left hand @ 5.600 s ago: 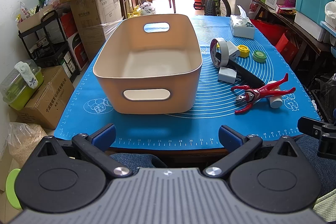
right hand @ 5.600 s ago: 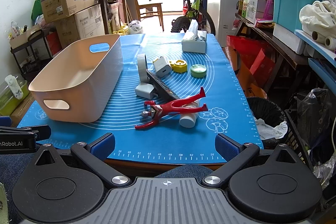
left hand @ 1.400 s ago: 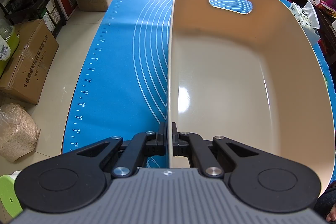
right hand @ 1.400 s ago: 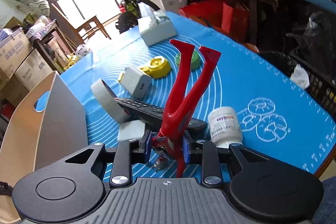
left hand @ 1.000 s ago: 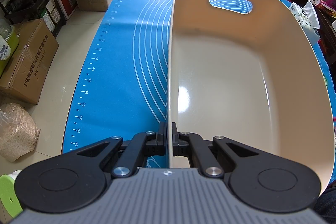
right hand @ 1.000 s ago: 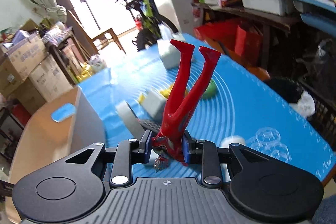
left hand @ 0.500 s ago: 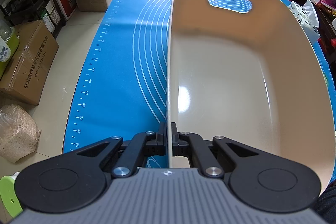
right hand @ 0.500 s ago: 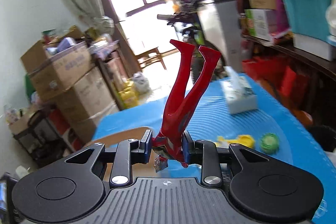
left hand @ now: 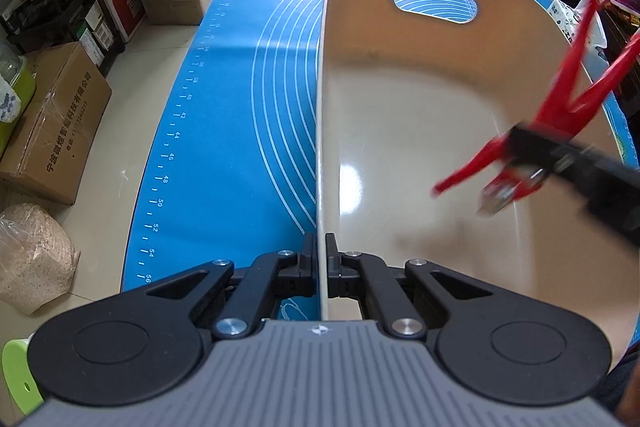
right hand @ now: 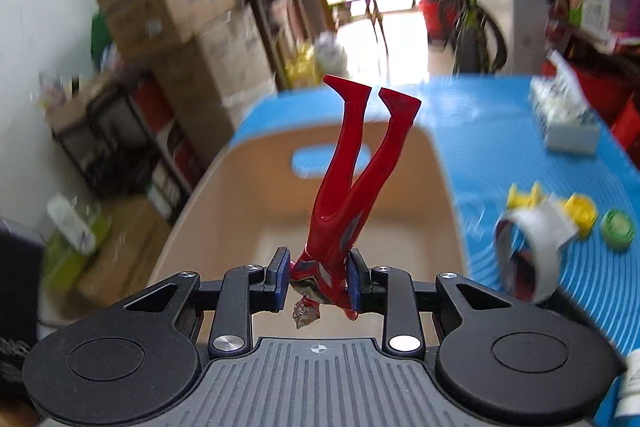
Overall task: Organize rigid objects
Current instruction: 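Lift the red figure with the right tool and drop it into the basket, then grasp the white pill bottle with the right tool, then carry the pill bottle into the basket and open the right tool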
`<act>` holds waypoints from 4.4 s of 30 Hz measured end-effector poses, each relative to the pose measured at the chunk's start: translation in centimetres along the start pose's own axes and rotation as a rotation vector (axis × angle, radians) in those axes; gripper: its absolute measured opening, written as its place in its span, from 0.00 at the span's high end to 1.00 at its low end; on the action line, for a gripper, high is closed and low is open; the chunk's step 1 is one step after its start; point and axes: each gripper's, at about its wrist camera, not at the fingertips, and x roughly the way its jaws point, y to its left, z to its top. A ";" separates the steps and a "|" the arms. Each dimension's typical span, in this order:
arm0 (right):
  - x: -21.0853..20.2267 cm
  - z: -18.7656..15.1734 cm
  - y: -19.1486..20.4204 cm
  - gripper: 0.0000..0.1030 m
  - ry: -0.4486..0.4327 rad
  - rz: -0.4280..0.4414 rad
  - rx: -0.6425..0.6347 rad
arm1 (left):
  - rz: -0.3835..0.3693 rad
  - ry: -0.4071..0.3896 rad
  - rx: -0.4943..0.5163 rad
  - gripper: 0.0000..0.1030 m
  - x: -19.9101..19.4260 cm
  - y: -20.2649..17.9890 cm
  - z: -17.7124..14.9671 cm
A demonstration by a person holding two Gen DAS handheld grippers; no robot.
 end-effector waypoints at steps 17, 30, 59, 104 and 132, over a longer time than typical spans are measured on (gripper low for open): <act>0.8 -1.2 0.2 0.46 0.135 -0.031 -0.019 | 0.003 -0.001 0.008 0.97 -0.1 0.0 -0.1; -7.6 0.6 -5.0 0.25 -0.062 -0.086 0.012 | 0.002 -0.001 0.002 0.96 -0.2 0.0 -0.1; -4.7 -9.2 -20.1 0.22 0.146 -0.491 0.085 | -0.004 -0.001 -0.003 0.96 -0.2 0.0 -0.1; -6.5 1.4 -2.7 0.56 -0.195 -0.133 -0.110 | -0.004 0.000 0.000 0.96 -0.2 0.0 0.0; 4.2 -1.0 2.9 0.54 0.255 -0.109 -0.200 | -0.006 0.000 0.004 0.96 -0.2 0.2 0.0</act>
